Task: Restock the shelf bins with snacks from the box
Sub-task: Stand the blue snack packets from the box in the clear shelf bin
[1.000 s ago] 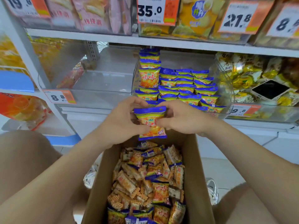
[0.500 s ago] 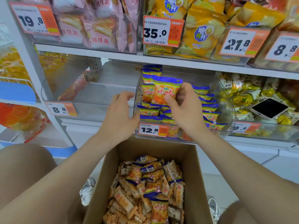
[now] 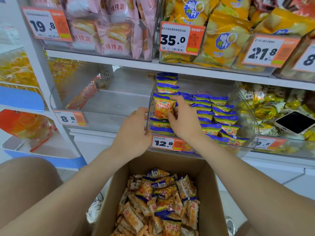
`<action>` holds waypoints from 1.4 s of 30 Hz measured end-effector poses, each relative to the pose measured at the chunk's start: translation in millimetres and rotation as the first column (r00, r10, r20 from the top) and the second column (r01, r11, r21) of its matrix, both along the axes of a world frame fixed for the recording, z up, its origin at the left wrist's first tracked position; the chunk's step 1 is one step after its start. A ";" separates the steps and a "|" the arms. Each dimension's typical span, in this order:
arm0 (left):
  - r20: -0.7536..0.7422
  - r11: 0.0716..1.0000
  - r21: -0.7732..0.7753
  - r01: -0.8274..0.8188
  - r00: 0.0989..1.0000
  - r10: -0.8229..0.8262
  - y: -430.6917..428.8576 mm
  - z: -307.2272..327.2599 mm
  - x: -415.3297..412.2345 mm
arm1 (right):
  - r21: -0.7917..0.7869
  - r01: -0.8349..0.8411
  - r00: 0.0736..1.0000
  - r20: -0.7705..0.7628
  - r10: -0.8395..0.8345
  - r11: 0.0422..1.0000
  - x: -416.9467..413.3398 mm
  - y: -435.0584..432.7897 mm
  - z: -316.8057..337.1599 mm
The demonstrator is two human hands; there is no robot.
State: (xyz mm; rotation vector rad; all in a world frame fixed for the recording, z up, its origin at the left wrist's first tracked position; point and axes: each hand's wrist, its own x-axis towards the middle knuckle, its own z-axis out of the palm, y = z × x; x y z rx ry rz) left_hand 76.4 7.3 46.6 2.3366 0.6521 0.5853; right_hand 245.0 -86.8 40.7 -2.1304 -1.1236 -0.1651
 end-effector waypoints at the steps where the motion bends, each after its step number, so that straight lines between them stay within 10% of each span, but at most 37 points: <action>1: -0.001 1.000 -0.003 0.005 1.000 -0.005 0.0 -0.5 0.2 | -0.010 0.004 0.999 0.037 -0.004 1.000 -0.5 -0.4 -1.2; 9: 0.094 0.973 0.217 -0.077 0.994 0.057 -13.3 3.2 -26.3 | 0.043 -0.023 0.984 0.176 0.015 0.999 -32.7 -37.8 29.2; 13: -0.250 0.962 0.192 0.195 0.957 -0.144 -17.8 -17.0 -39.1 | -0.145 -0.296 0.947 0.085 0.310 0.944 -75.4 -77.3 27.3; 19: -0.814 0.860 -0.053 0.507 0.477 -0.332 -38.4 -102.2 -38.2 | -0.694 -0.392 0.876 -0.081 0.476 0.604 -116.4 -101.5 -45.8; 28: -0.829 0.727 -0.530 0.436 -0.085 -0.553 -71.0 -195.3 -73.0 | -0.870 -0.446 0.700 -0.192 0.688 0.211 -136.5 -101.2 -90.1; 38: -0.817 0.722 -0.523 0.453 -0.025 -0.576 -84.5 -200.4 -69.3 | -0.872 -0.420 0.746 -0.173 0.644 0.252 -128.2 -100.9 -94.1; 42: -0.734 0.783 -0.520 0.342 0.291 -0.614 -65.2 -161.5 -54.2 | -0.882 -0.374 0.802 -0.154 0.577 0.285 -114.0 -106.3 -84.5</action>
